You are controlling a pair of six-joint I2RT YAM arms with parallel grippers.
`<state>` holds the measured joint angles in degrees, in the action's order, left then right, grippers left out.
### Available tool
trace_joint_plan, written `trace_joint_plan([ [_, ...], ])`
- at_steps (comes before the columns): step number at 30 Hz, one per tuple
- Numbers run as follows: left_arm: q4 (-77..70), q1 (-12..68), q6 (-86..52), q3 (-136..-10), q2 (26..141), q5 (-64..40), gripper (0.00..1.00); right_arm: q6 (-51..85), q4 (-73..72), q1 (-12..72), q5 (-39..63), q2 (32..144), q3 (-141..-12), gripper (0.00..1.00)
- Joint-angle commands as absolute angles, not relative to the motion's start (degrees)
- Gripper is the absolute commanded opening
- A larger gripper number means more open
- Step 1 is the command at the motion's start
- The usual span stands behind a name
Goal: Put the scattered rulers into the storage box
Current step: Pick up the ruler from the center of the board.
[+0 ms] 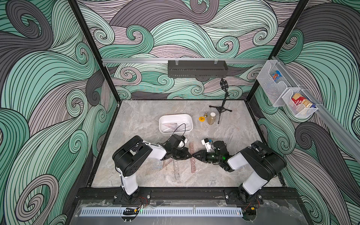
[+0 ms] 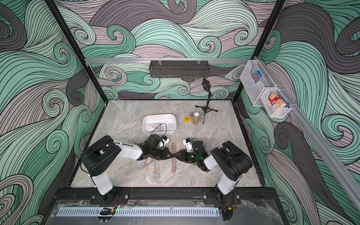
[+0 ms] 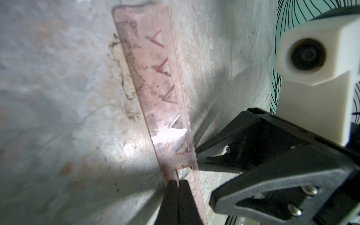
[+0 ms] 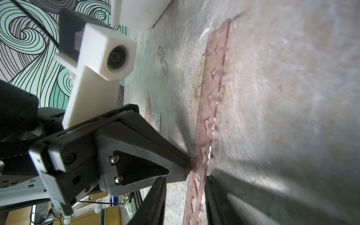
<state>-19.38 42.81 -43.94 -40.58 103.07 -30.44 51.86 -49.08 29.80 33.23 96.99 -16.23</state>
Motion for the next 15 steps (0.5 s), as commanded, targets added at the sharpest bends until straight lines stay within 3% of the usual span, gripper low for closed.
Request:
trace_joint_plan([
  [1,-18.2,42.6,-42.9,-39.2,104.4,-30.4,0.06,53.5,-49.8,30.3,34.0,98.3,-16.1,0.31],
  [10,-17.9,42.1,-42.6,-38.5,102.1,-30.9,0.04,53.8,-51.5,30.2,35.3,100.9,-17.2,0.01],
  [11,-17.1,42.0,-42.4,-38.7,101.0,-30.8,0.07,53.8,-51.6,30.1,35.4,100.1,-17.2,0.0],
  [15,-13.4,40.9,-42.5,-39.8,92.5,-31.5,0.39,56.9,-55.5,29.8,35.1,93.5,-16.0,0.0],
])
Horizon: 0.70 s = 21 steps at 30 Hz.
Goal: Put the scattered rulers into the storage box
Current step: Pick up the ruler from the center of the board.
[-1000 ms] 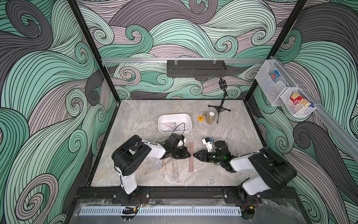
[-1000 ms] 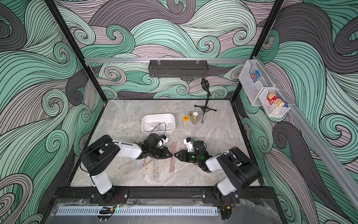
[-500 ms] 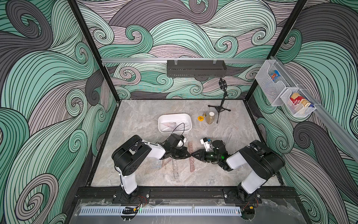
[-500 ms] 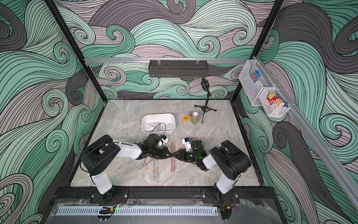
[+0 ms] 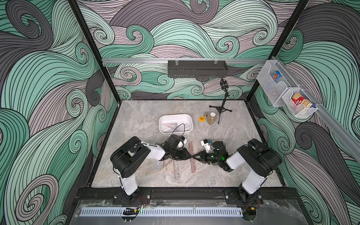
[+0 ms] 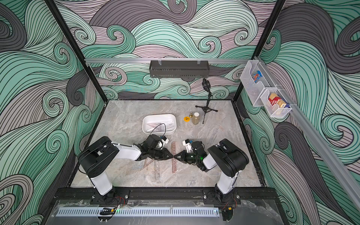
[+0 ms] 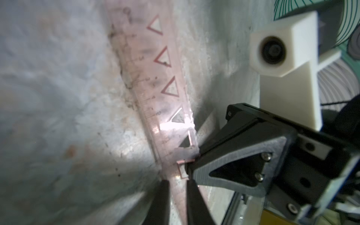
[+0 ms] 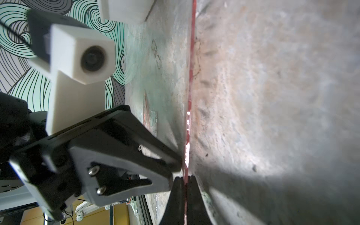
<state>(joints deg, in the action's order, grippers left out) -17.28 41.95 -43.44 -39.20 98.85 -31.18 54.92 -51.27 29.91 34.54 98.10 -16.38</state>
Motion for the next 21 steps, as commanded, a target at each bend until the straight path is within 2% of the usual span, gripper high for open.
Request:
trace_joint_plan([
  [1,-12.6,40.4,-42.6,-40.0,90.3,-31.7,0.46,57.9,-56.8,29.7,34.7,91.4,-15.7,0.0],
  [3,-11.1,38.9,-43.0,-40.2,85.8,-32.9,0.62,60.0,-58.5,29.5,32.7,86.7,-15.7,0.0],
  [4,-10.8,38.2,-43.3,-40.0,84.0,-33.5,0.66,60.7,-59.1,29.3,31.8,84.6,-15.8,0.0],
  [7,-14.3,35.8,-44.9,-37.7,79.0,-38.7,0.74,62.6,-60.2,28.8,27.3,79.4,-16.2,0.0],
  [9,-21.8,35.2,-48.5,-34.9,77.0,-43.6,0.78,63.7,-60.6,28.8,23.9,76.9,-16.6,0.0],
  [13,-38.1,35.0,-56.9,-30.0,77.0,-50.8,0.8,65.6,-63.1,28.7,19.0,75.4,-17.8,0.0],
  [18,-45.0,35.0,-60.3,-29.1,78.8,-53.6,0.79,66.3,-63.2,29.4,15.8,75.3,-20.8,0.0],
  [21,-49.6,35.0,-62.3,-28.4,79.2,-54.5,0.75,66.0,-62.4,30.4,14.9,76.0,-22.4,0.0],
])
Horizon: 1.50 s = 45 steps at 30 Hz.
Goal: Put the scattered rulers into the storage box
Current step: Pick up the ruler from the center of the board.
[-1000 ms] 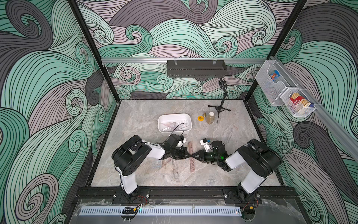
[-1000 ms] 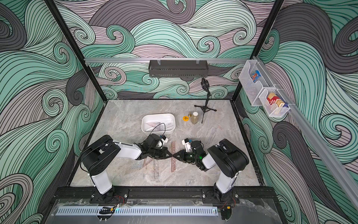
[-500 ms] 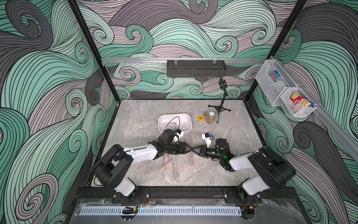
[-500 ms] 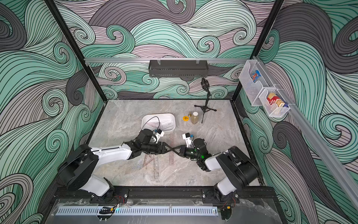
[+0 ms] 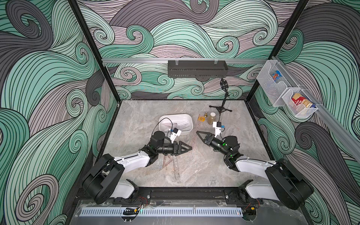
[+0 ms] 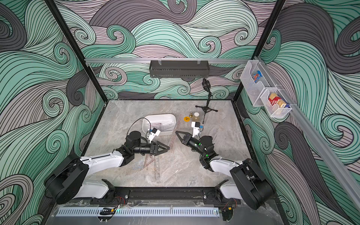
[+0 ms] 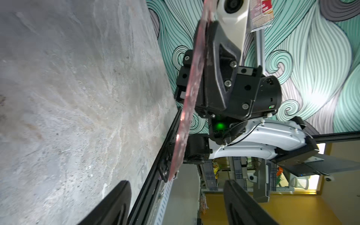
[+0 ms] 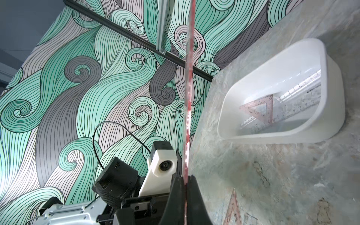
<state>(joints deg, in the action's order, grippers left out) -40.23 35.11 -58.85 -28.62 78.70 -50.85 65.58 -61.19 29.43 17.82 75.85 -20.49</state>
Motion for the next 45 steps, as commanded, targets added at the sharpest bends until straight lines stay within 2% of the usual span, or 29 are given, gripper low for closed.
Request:
trace_joint_plan([
  [1,-50.0,35.0,-62.2,-28.3,79.3,-54.6,0.73,66.0,-62.5,30.7,14.9,76.3,-22.7,0.0],
  [4,-48.9,34.5,-60.9,-28.9,79.9,-54.2,0.64,66.3,-63.2,31.9,14.9,77.4,-23.3,0.0],
  [19,-42.6,33.2,-56.0,-31.3,80.3,-52.6,0.07,67.1,-63.6,34.5,15.2,77.2,-22.0,0.0],
  [21,-42.0,33.1,-55.7,-31.4,80.0,-52.7,0.0,66.6,-63.5,34.4,15.5,77.2,-22.0,0.04],
  [29,-40.8,33.0,-54.9,-30.0,77.8,-54.2,0.0,64.4,-64.6,30.1,23.3,82.2,-27.5,0.28],
  [33,-39.5,32.8,-54.2,-28.9,76.2,-54.2,0.0,63.5,-64.0,27.7,26.5,84.6,-31.5,0.34],
  [42,-39.0,32.0,-53.9,-27.1,75.0,-55.0,0.0,61.4,-60.0,23.8,29.1,86.1,-36.6,0.35],
  [45,-38.7,31.9,-53.7,-26.9,74.9,-55.2,0.0,61.3,-59.8,23.5,29.7,86.6,-37.5,0.32],
])
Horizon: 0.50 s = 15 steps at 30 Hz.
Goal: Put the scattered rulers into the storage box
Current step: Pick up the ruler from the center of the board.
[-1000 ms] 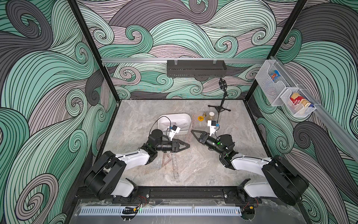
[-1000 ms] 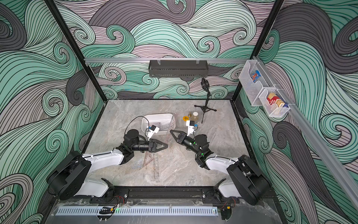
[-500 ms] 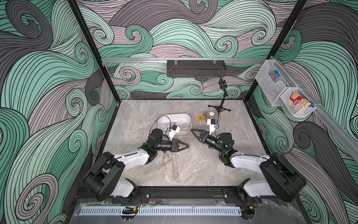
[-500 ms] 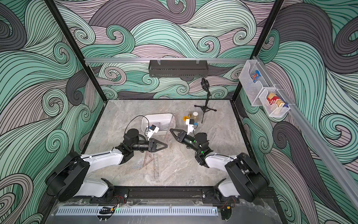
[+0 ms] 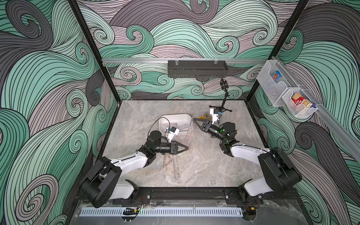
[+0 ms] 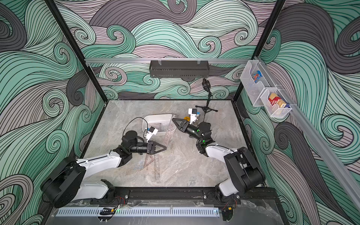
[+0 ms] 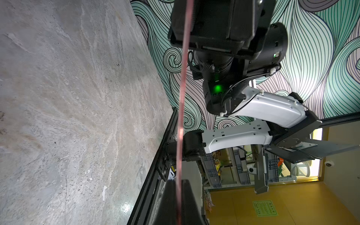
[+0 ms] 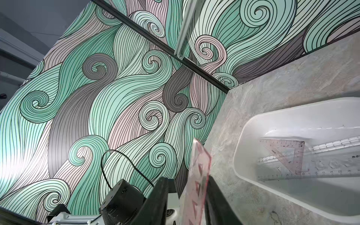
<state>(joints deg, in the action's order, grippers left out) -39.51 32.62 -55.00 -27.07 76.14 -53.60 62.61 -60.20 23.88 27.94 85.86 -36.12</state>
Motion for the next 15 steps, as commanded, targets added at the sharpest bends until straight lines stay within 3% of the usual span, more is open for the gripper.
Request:
trace_joint_plan([
  [1,-38.6,31.9,-53.7,-27.0,74.9,-55.2,0.0,61.3,-59.9,23.4,29.9,86.8,-37.8,0.3],
  [6,-37.5,31.8,-53.1,-26.9,74.1,-55.3,0.0,61.3,-59.9,23.3,30.5,87.2,-38.6,0.23],
  [12,-34.6,31.3,-51.2,-27.4,73.2,-55.2,0.0,59.0,-56.6,22.6,29.9,86.6,-39.9,0.02],
  [15,-19.8,28.4,-42.9,-32.1,71.7,-52.0,0.45,55.1,-51.6,22.6,24.4,86.1,-41.3,0.0],
])
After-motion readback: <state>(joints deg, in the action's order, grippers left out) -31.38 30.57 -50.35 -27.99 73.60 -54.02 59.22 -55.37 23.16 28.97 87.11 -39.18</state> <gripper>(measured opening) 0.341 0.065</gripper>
